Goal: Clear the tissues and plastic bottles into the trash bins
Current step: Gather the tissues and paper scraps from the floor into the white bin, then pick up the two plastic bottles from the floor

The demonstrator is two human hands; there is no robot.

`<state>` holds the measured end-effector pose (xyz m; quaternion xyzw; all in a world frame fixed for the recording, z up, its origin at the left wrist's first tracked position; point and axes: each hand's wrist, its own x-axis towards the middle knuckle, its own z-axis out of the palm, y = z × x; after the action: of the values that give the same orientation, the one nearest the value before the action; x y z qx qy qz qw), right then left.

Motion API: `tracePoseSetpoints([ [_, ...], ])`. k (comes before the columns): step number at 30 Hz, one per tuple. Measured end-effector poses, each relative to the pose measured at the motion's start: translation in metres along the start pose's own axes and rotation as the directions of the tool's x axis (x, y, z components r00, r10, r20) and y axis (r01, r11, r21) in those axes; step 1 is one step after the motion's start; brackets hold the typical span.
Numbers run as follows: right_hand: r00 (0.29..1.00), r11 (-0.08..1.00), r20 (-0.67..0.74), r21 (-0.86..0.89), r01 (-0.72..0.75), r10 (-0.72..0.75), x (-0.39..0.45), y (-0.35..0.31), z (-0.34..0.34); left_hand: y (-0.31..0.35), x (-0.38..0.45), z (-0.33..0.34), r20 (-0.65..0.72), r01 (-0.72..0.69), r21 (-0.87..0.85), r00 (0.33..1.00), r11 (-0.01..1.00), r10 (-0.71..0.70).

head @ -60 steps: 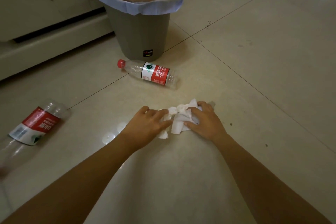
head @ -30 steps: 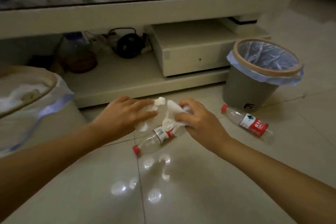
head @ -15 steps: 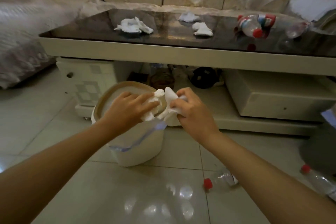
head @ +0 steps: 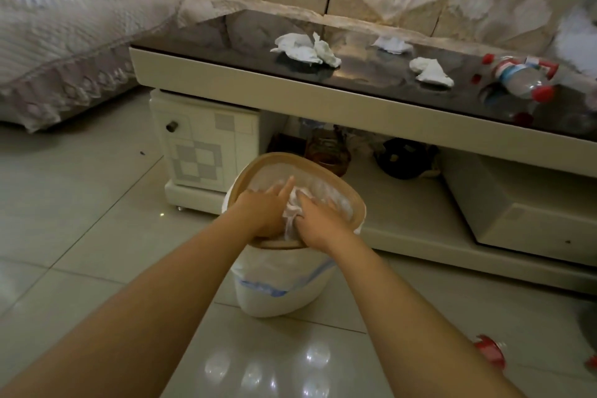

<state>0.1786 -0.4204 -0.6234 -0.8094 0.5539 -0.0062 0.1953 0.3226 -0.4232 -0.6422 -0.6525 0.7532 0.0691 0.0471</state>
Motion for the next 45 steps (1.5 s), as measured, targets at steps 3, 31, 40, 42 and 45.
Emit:
tracePoseSetpoints([
  [3,0.999,0.997,-0.034,-0.072,0.012,-0.014,0.0,0.002,-0.005,0.002,0.006,0.004,0.076,-0.06,-0.067,0.995,0.996,0.065],
  [31,0.872,0.936,-0.455,-0.353,0.01,-0.181,-0.124,0.168,-0.028,0.165,-0.006,-0.016,-0.577,-0.381,0.023,0.75,0.924,0.323],
  [40,0.927,0.866,-0.335,-0.499,-0.02,-0.171,-0.195,0.338,-0.039,0.313,0.029,0.029,-0.438,-0.511,0.132,0.739,0.85,0.512],
  [42,0.939,0.873,-0.315,-0.487,-0.034,-0.139,-0.208,0.375,-0.028,0.341,0.037,0.049,-0.375,-0.527,0.156,0.751,0.835,0.544],
  [45,0.957,0.875,-0.264,-0.484,-0.025,-0.119,-0.225,0.423,-0.013,0.383,0.045,0.083,-0.247,-0.542,0.144,0.791,0.828,0.561],
])
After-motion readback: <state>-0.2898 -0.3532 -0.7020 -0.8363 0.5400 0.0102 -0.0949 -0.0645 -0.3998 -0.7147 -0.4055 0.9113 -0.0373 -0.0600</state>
